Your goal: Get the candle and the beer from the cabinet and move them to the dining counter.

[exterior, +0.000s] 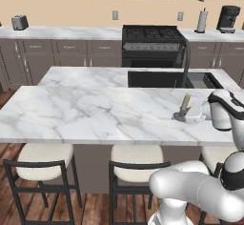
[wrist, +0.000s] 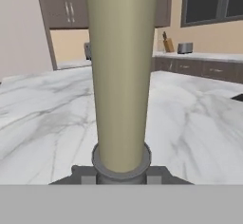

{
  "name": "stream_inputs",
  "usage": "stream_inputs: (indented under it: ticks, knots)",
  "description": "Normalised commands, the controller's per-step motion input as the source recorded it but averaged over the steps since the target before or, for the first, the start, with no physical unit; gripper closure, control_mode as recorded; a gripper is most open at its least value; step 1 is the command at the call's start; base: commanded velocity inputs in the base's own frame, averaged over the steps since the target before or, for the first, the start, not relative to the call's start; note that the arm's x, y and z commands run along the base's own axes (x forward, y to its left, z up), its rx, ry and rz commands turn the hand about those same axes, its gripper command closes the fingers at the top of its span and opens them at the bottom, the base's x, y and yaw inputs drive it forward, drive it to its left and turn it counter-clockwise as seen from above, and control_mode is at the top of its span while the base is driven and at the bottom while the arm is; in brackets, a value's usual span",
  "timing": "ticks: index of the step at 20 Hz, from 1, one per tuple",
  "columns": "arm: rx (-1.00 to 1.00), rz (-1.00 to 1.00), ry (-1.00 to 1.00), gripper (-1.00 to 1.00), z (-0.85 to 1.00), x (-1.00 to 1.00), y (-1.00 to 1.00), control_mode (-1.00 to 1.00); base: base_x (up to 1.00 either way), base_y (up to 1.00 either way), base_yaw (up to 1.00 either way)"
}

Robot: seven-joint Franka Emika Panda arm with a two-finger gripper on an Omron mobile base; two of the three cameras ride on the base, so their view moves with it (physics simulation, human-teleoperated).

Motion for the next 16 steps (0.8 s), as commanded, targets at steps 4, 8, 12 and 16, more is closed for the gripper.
stream_inputs:
  ticks: [4, 8, 12, 16]
  knots:
    - [0.00, 0.00, 0.00, 1.00, -0.20, 0.10, 0.00, -1.00, 0.00, 0.00, 0.00]
    - [0.00, 0.00, 0.00, 1.00, -0.17, 0.14, 0.00, -1.00, 0.00, 0.00, 0.00]
    - [0.00, 0.00, 0.00, 1.00, -0.18, 0.19, 0.00, -1.00, 0.00, 0.00, 0.00]
    - [0.00, 0.00, 0.00, 1.00, -0.22, 0.21, 0.00, -1.00, 0.00, 0.00, 0.00]
